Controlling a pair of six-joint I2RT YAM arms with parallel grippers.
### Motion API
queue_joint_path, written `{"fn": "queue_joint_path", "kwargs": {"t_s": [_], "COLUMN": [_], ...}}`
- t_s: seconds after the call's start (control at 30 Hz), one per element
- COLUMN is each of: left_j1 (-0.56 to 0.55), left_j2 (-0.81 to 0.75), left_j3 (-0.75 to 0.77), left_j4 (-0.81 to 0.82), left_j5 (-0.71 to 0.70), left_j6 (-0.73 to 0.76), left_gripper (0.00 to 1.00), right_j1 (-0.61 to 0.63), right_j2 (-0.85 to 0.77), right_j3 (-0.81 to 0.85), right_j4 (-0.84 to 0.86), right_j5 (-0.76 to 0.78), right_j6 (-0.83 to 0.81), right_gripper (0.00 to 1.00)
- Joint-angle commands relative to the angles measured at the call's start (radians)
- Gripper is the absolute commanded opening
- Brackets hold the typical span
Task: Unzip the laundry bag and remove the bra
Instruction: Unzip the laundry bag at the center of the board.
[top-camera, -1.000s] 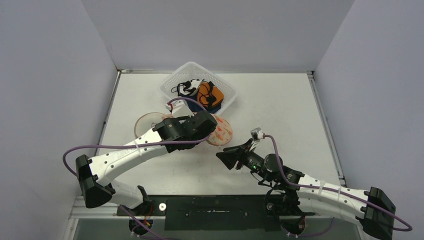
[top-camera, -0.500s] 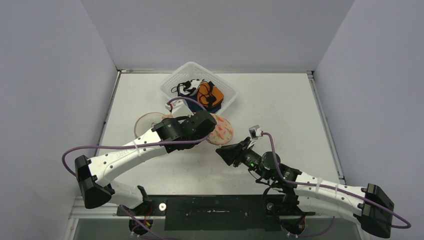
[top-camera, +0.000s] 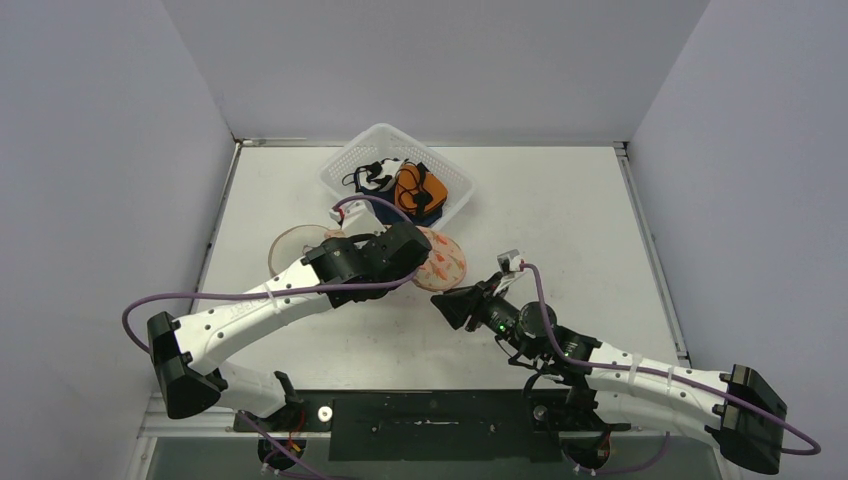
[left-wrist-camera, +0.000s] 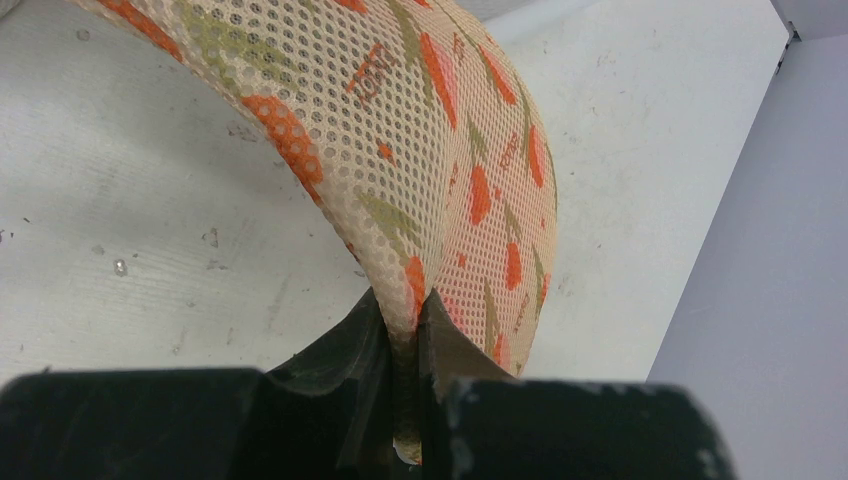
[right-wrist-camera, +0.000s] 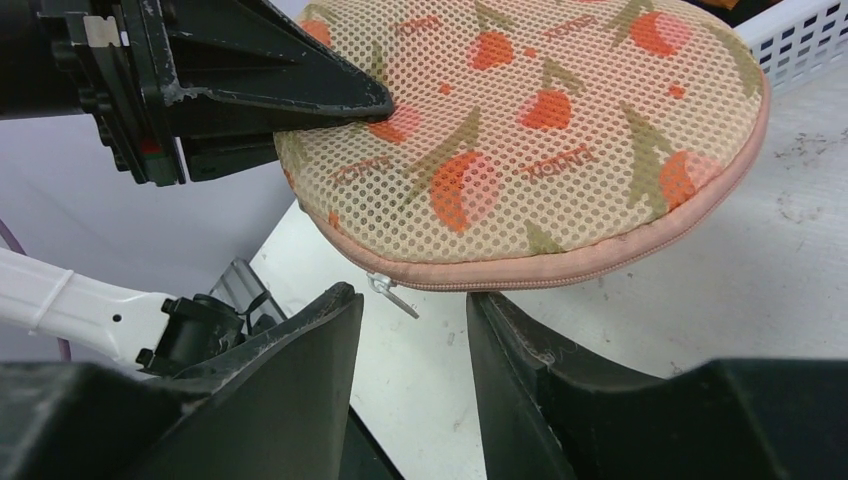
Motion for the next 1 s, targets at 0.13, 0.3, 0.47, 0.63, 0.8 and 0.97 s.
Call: {"fn": "queue_joint_path", "kwargs": {"t_s": [0.13,0.3,0.47,0.63,0.8,0.97], "left_j1": [0.004,0.003,0.003,0.003,0.003,0.003], "left_j2": [-0.04,-0.042,-0.045,-0.049,-0.051,-0.057], "left_j3": [-0.002,-0.005,-0.014,-0.02,-0.026,-0.033], "left_j4": [0.063,0.07,0.079,0.084,0.087,0.093], "left_j5": [0.005,0.008,0.013,0.014,0.014,0.013], "left_j6": [0.01,0.011,0.011,0.014,0.015,0.02], "left_gripper": [0.0,0.0,0.0,0.0,0.0,0.0], "right_j1": [0.005,0.006,0.005,0.005,0.005,0.005], "right_j2": [0.004,0.016,0.024,0.022,0.005,-0.042], "right_j3": [0.043,0.05,0.053,0.053,0.047,0.047], "right_j4": [0.04,0.049,0.051,0.043,0.025,-0.067], "right_j5": [0.022,0.014,0.008,0.007,0.006,0.029], "right_j6": [-0.024,-0.027,-0.027,-0.029,-0.03,-0.042], "right_gripper": [0.4,0.35,0.3,0.21,0.06,0.05]}}
